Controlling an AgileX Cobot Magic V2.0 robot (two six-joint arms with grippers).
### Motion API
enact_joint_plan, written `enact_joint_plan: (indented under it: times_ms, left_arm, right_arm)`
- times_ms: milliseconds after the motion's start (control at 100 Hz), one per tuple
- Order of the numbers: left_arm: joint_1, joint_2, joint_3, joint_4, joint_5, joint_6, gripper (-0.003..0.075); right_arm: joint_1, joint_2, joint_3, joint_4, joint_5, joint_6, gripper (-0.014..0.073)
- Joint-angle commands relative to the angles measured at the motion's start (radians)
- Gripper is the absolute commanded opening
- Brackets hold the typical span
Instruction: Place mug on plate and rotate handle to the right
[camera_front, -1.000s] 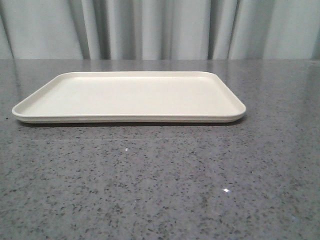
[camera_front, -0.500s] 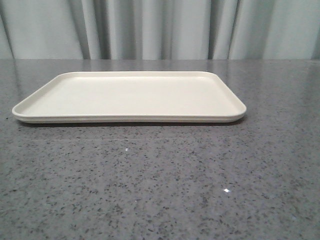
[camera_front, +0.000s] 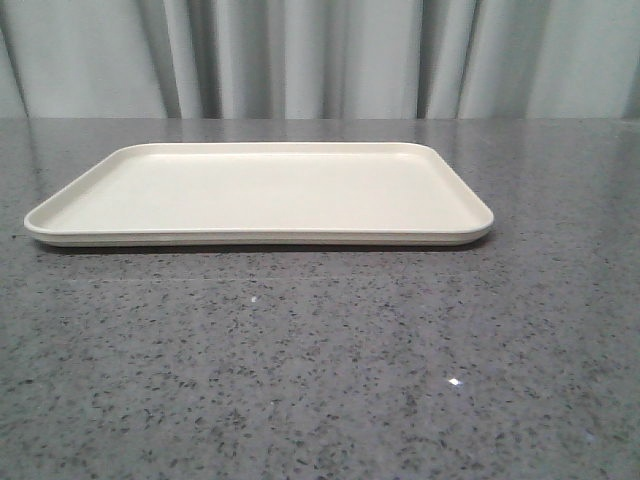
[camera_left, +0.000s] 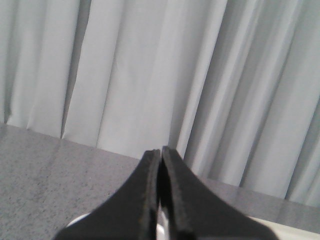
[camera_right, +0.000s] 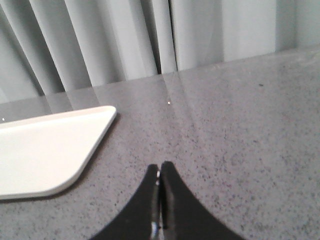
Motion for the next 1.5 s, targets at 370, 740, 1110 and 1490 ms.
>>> enact_joint_plan:
  times_ms: [370,740,1110,1490]
  left_arm:
    - [0.001,0.040,-0.268,-0.011,-0.009,-0.010,-0.0020]
    - [0.001,0.199,-0.515,0.044,0.098,-0.010,-0.0020]
    - [0.001,0.447,-0.815,0.157,0.344,0.005,-0.0019]
    - [0.001,0.635,-1.061,0.170,0.508,0.053,-0.0018]
  right_arm:
    - [0.000,0.148,-0.266,0.009,-0.136,-0.003,-0.0113]
    - [0.000,0.282,-0.571,-0.060,-0.066,-0.060,-0.0113]
    - [0.000,0.461,-0.859,-0.110,0.087,-0.085,0.0045]
    - [0.000,0.528,-0.943,-0.110,0.086,-0.086,0.0321]
